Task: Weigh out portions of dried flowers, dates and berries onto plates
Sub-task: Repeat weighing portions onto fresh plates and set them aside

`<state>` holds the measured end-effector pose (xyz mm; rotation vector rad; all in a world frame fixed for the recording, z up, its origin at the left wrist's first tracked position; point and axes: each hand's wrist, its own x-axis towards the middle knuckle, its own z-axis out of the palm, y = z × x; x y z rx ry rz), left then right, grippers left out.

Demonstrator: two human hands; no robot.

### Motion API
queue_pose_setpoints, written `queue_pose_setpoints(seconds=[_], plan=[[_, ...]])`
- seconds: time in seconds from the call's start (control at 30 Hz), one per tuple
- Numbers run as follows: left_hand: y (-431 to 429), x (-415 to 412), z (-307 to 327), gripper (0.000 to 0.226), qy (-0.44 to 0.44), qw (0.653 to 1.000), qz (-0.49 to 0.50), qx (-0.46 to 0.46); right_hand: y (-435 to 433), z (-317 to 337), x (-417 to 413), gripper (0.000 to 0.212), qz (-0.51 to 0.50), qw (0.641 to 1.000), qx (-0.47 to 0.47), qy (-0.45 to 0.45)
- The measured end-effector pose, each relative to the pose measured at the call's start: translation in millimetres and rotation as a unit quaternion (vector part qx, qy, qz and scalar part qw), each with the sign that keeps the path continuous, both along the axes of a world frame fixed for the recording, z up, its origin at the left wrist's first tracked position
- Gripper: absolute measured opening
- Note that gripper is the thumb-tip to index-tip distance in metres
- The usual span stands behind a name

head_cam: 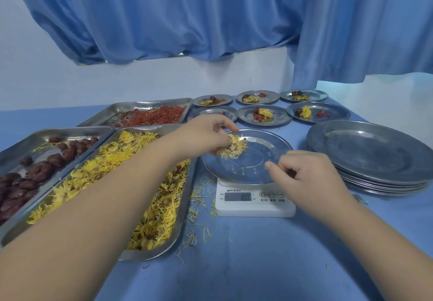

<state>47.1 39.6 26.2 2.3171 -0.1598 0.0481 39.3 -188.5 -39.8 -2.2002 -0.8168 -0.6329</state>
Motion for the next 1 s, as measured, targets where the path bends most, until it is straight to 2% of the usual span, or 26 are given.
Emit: queue_pose_setpoints(seconds=[0.13, 0.23, 0.4, 0.57, 0.7, 0.83, 1.0], plan=[[-6, 15, -9, 0.030, 0.003, 0.993, 0.001, 0.121, 1, -1, -2, 0.048, 0.006, 1.000, -0.011, -0.014], [3, 19, -14, 0.033, -0.031, 0.977, 0.010, 0.210, 4, -1, -4, 0.048, 0.010, 0.999, -0.033, -0.036], [30, 9, -20, 0.027, -0.103, 0.981, 0.021, 0.164, 21, -2, -18, 0.044, 0.031, 0.990, -0.086, -0.110], [80, -17, -25, 0.018, -0.112, 0.982, 0.067, 0.140, 58, 7, -31, 0.045, 0.076, 0.981, -0.107, -0.145], [140, -35, -23, 0.013, -0.112, 0.968, 0.144, 0.175, 93, 12, -34, 0.046, 0.080, 0.981, -0.128, -0.122], [214, -43, -15, 0.014, -0.095, 0.944, 0.247, 0.196, 99, 2, -35, 0.043, 0.056, 0.961, -0.202, -0.180], [290, -51, -31, 0.016, -0.087, 0.911, 0.364, 0.173, 95, -8, -32, 0.036, 0.036, 0.952, -0.205, -0.223]])
